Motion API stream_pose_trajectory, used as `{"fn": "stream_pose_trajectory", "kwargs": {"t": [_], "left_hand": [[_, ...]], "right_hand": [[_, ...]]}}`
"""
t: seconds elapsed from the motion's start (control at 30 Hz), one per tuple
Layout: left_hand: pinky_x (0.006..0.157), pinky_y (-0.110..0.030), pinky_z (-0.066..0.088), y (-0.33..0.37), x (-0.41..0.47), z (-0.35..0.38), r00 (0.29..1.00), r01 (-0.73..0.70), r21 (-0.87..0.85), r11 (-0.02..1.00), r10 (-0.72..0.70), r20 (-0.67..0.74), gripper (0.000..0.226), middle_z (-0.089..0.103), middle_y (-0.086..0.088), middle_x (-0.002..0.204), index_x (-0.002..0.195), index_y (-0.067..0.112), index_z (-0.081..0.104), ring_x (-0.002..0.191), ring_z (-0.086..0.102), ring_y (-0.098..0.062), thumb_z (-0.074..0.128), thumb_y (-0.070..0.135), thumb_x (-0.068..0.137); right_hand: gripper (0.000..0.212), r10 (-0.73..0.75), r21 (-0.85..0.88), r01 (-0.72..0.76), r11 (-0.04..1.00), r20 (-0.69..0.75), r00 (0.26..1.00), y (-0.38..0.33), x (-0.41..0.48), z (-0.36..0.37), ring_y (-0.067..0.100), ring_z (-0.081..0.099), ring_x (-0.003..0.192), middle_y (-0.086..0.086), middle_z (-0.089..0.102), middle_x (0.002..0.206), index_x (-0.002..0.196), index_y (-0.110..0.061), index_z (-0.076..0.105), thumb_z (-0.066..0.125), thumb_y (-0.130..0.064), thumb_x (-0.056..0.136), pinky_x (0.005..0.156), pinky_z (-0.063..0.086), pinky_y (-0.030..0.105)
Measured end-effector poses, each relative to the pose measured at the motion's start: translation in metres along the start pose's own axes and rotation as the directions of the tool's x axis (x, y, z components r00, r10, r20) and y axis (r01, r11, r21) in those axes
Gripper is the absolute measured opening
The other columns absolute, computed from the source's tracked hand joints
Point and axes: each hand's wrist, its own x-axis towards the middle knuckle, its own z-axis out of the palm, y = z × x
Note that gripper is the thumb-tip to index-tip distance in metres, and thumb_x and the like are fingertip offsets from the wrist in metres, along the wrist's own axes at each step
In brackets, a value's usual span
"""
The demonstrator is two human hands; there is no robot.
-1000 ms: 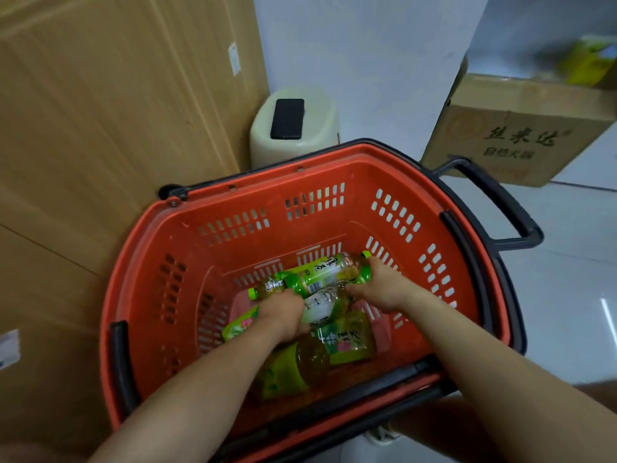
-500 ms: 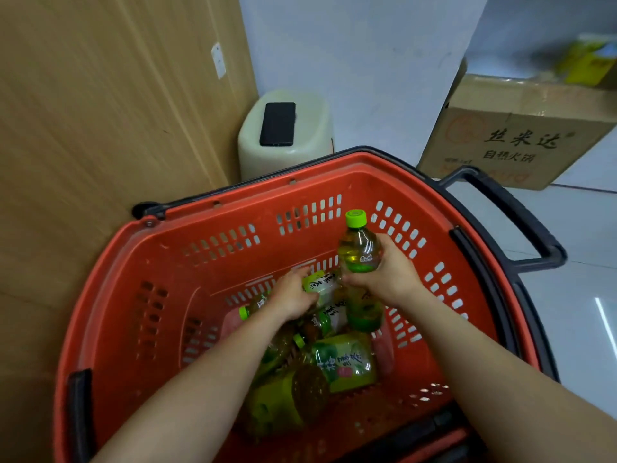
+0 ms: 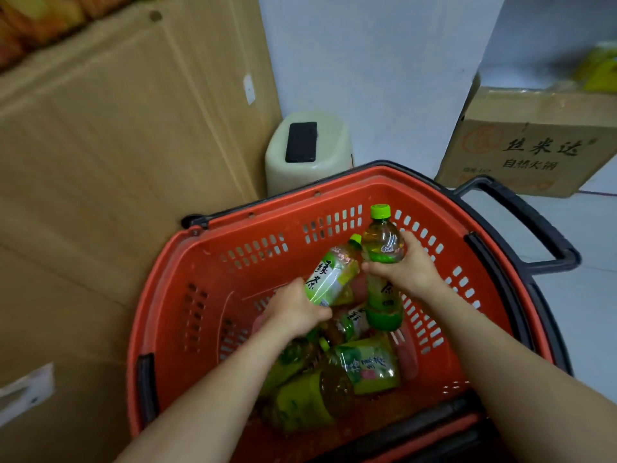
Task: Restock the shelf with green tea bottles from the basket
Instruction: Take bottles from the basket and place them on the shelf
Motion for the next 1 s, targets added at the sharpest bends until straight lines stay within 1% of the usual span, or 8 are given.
{"fn": "stream_pose_trajectory", "kwargs": {"t": [0.1, 0.23, 0.33, 0.47, 0.6, 0.77, 0.87, 1.0], "left_hand": [[0.068, -0.030, 0.047, -0.009, -0.051, -0.050, 0.988, -0.069, -0.251, 0.965, 0.032, -0.148, 0.049, 0.064, 0.010, 0.087, 0.092, 0.026, 0.055, 0.079, 0.061, -0.016, 0.074, 0.053, 0.056], [0.083, -0.040, 0.054, -0.022, -0.127, -0.112, 0.929, -0.255, -0.576, 0.776, 0.031, -0.369, 0.055, 0.072, 0.012, 0.090, 0.100, 0.032, 0.064, 0.083, 0.068, -0.008, 0.070, 0.065, 0.056], [0.089, -0.046, 0.052, -0.036, -0.179, -0.145, 0.864, -0.381, -0.687, 0.618, -0.027, -0.504, 0.062, 0.073, 0.008, 0.095, 0.105, 0.030, 0.065, 0.089, 0.069, -0.012, 0.067, 0.071, 0.058], [0.095, -0.049, 0.049, -0.069, -0.250, -0.197, 0.789, -0.477, -0.710, 0.519, -0.104, -0.606, 0.076, 0.068, 0.008, 0.113, 0.122, 0.036, 0.051, 0.105, 0.065, -0.016, 0.070, 0.073, 0.058], [0.097, -0.046, 0.047, -0.106, -0.308, -0.245, 0.652, -0.563, -0.579, 0.590, -0.114, -0.750, 0.075, 0.062, 0.011, 0.122, 0.130, 0.037, 0.038, 0.111, 0.061, -0.011, 0.071, 0.058, 0.066], [0.097, -0.036, 0.045, -0.156, -0.337, -0.294, 0.437, -0.503, -0.489, 0.713, -0.279, -0.855, 0.067, 0.056, 0.011, 0.122, 0.131, 0.030, 0.027, 0.108, 0.056, -0.010, 0.071, 0.036, 0.080], [0.093, -0.031, 0.042, -0.180, -0.329, -0.309, 0.410, -0.443, -0.500, 0.744, -0.328, -0.851, 0.061, 0.051, 0.008, 0.123, 0.124, 0.032, 0.025, 0.108, 0.052, -0.013, 0.070, 0.036, 0.082], [0.095, -0.033, 0.042, -0.202, -0.309, -0.312, 0.443, -0.351, -0.526, 0.774, -0.358, -0.822, 0.070, 0.049, 0.003, 0.131, 0.133, 0.021, 0.024, 0.112, 0.050, -0.015, 0.068, 0.040, 0.082]], "right_hand": [[0.076, -0.111, 0.065, 0.108, 0.992, 0.038, 0.993, -0.030, -0.021, 0.006, 0.016, 0.063, 0.099, -0.006, 0.065, 0.107, 0.118, -0.025, 0.049, 0.089, -0.029, 0.054, 0.095, 0.050, 0.045], [0.073, -0.319, 0.197, 0.293, 0.936, 0.117, 0.941, -0.094, -0.067, 0.020, 0.005, 0.067, 0.091, -0.005, 0.070, 0.103, 0.121, -0.021, 0.055, 0.089, -0.022, 0.057, 0.089, 0.053, 0.031], [0.063, -0.456, 0.311, 0.399, 0.863, 0.140, 0.879, -0.151, -0.109, 0.036, -0.001, 0.068, 0.084, -0.004, 0.072, 0.099, 0.114, -0.018, 0.059, 0.086, -0.022, 0.058, 0.078, 0.054, 0.018], [0.055, -0.628, 0.461, 0.496, 0.736, 0.192, 0.754, -0.231, -0.174, 0.067, 0.008, 0.069, 0.087, 0.000, 0.073, 0.099, 0.110, -0.015, 0.060, 0.082, -0.022, 0.059, 0.080, 0.057, 0.027], [0.057, -0.771, 0.539, 0.582, 0.608, 0.230, 0.593, -0.301, -0.229, 0.103, 0.009, 0.069, 0.092, -0.004, 0.073, 0.100, 0.111, -0.020, 0.060, 0.083, -0.026, 0.059, 0.076, 0.055, 0.024], [0.059, -0.857, 0.532, 0.680, 0.504, 0.214, 0.468, -0.364, -0.267, 0.157, 0.006, 0.067, 0.097, -0.005, 0.070, 0.106, 0.117, -0.020, 0.056, 0.084, -0.025, 0.065, 0.086, 0.054, 0.028], [0.069, -0.869, 0.461, 0.740, 0.490, 0.190, 0.457, -0.384, -0.269, 0.195, 0.010, 0.065, 0.100, -0.006, 0.068, 0.108, 0.119, -0.023, 0.052, 0.086, -0.037, 0.061, 0.091, 0.053, 0.039], [0.075, -0.853, 0.306, 0.796, 0.522, 0.187, 0.487, -0.386, -0.261, 0.232, 0.013, 0.063, 0.102, -0.012, 0.064, 0.107, 0.123, -0.025, 0.046, 0.084, -0.043, 0.061, 0.092, 0.051, 0.043]]}}
